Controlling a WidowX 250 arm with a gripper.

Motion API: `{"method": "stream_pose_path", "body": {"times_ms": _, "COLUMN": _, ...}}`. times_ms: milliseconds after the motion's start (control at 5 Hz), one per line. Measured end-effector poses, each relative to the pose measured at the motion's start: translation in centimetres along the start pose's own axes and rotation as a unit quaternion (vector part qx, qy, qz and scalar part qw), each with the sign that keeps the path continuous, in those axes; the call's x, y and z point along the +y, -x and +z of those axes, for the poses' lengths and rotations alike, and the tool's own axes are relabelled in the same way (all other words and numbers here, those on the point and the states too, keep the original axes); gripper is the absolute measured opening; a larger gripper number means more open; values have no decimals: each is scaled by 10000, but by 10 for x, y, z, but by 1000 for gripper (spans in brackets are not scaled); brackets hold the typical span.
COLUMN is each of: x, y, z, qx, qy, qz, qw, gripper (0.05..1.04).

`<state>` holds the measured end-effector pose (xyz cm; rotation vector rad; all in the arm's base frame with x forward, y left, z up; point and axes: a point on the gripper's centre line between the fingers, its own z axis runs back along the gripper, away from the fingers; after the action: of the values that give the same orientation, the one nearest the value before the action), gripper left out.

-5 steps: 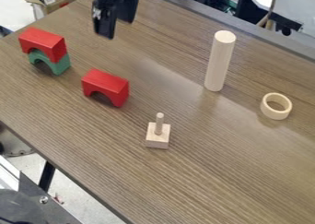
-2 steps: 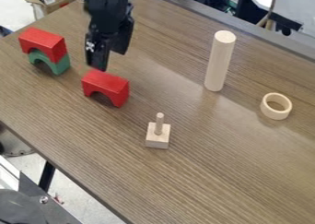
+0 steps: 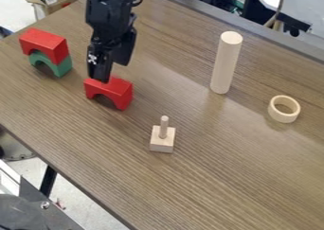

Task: Put the red arch on top of another red arch

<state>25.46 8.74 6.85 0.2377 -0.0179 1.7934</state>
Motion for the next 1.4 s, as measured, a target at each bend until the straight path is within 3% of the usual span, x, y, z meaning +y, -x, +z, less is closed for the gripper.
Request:
{"method": "stream_pose_path", "body": {"times_ms": 200, "x": -1, "y": 0, "z": -3, "qx": -40, "qy": 92, "qz": 137, "qw": 9999, "gripper": 999}}
{"method": "stream_pose_path", "body": {"times_ms": 600, "x": -1, "y": 3, "z": -21, "qx": -19, "qy": -53, "qz": 449, "qw": 9990, "gripper": 999}}
{"method": "stream_pose_path", "body": {"times_ms": 1000, "x": 5, "y": 0, "z": -43, "qx": 53, "qy": -540, "qz": 616, "qw": 9966, "gripper": 971}}
{"method": "stream_pose_path", "body": {"times_ms": 1200, "x": 5, "y": -2, "z": -45, "qx": 187, "qy": -531, "qz": 570, "qw": 9968, "gripper": 669}}
{"method": "stream_pose_path", "body": {"times_ms": 1400, "x": 6, "y": -4, "z": -33, "qx": 328, "qy": -441, "qz": 467, "qw": 9974, "gripper": 605}}
